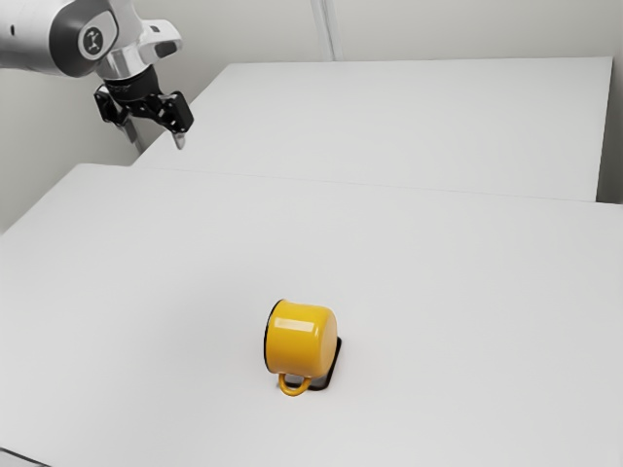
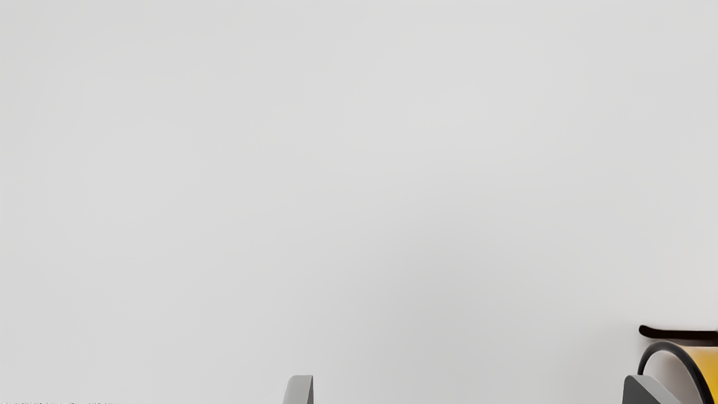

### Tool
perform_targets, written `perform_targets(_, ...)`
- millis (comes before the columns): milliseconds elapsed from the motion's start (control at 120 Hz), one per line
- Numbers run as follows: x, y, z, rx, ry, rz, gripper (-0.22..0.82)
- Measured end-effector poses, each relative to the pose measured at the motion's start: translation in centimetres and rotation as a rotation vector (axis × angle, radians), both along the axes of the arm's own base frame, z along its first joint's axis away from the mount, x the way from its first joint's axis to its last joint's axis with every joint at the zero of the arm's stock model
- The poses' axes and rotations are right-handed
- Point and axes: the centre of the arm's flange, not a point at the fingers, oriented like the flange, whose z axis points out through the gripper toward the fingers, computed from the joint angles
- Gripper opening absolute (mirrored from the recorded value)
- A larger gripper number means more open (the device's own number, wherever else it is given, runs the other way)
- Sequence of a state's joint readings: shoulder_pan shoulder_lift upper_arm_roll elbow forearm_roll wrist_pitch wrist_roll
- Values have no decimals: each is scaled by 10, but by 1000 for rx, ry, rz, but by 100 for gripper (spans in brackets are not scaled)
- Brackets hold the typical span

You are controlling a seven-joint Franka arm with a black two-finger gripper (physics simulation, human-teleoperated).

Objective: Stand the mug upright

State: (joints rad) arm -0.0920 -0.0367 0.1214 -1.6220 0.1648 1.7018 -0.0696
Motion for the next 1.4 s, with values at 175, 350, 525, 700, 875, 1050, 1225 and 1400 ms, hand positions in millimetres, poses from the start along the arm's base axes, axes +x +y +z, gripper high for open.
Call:
perform_targets(175,0,0,-13,-6,21,25,60)
perform_targets(350,-3,-1,-45,-118,79,69,60)
perform_targets(525,-11,-14,-95,-345,176,135,60)
perform_targets(700,-30,-20,-161,-548,307,236,60)
perform_targets(875,-38,-25,-213,-707,378,348,60)
perform_targets(1050,-40,-34,-255,-828,421,453,60)
perform_targets(1225,-51,-60,-285,-903,466,512,60)
perform_targets(1400,-59,-75,-300,-935,491,542,60)
